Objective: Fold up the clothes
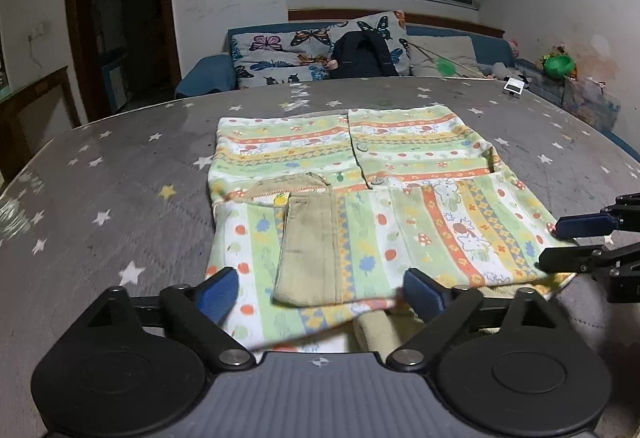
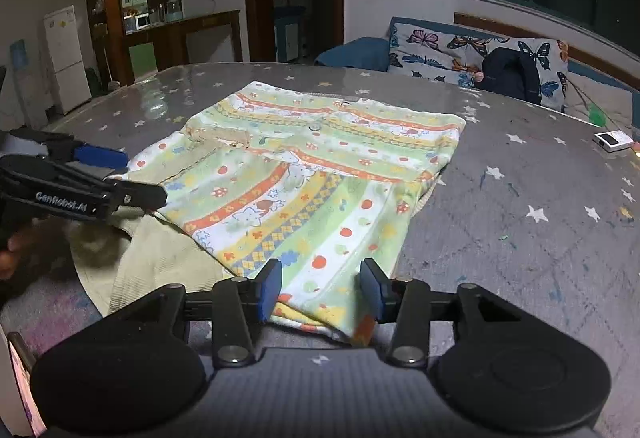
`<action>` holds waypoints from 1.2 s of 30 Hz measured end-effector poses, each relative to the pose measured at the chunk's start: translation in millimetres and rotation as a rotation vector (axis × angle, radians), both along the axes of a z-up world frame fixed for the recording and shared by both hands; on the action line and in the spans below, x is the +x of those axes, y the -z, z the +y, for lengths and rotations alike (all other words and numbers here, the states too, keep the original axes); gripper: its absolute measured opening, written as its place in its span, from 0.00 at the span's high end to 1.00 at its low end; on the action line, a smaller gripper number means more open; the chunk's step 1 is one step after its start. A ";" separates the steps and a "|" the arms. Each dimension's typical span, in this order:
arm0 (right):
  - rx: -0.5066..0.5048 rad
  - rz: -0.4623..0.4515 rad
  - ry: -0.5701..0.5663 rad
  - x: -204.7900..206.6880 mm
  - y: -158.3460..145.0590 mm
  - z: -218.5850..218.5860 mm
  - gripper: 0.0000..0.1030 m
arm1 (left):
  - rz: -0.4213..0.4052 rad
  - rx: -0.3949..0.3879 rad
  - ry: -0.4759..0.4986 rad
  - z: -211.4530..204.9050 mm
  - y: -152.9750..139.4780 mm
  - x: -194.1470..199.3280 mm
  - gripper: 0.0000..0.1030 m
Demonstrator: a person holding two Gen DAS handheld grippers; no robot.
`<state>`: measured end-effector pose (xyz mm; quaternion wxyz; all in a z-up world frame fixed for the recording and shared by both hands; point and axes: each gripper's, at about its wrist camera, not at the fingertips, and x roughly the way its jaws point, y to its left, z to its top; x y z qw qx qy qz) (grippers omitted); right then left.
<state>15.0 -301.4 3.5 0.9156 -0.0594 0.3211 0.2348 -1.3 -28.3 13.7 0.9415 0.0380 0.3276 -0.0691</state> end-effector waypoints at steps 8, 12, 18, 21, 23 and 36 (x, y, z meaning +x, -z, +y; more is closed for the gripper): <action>-0.026 -0.010 -0.020 -5.1 4.9 0.7 0.46 | 0.005 0.014 -0.028 5.3 -2.5 -12.5 0.03; -0.033 -0.022 -0.036 -10.7 -0.7 -1.3 0.46 | 0.007 0.019 -0.030 14.5 -5.7 -19.0 0.03; -0.116 -0.037 -0.137 -30.2 -5.5 0.5 0.46 | 0.005 0.039 -0.006 26.0 -9.1 -29.5 0.04; -0.168 -0.060 -0.218 -42.3 -3.4 7.4 0.39 | 0.003 0.050 0.010 28.3 -9.1 -34.4 0.04; -0.211 -0.091 -0.278 -49.9 -1.3 14.9 0.39 | 0.003 0.055 0.010 31.0 -9.8 -35.9 0.04; -0.112 -0.097 -0.356 -32.6 -5.5 52.3 0.73 | -0.030 0.125 0.070 52.7 -13.0 -55.6 0.04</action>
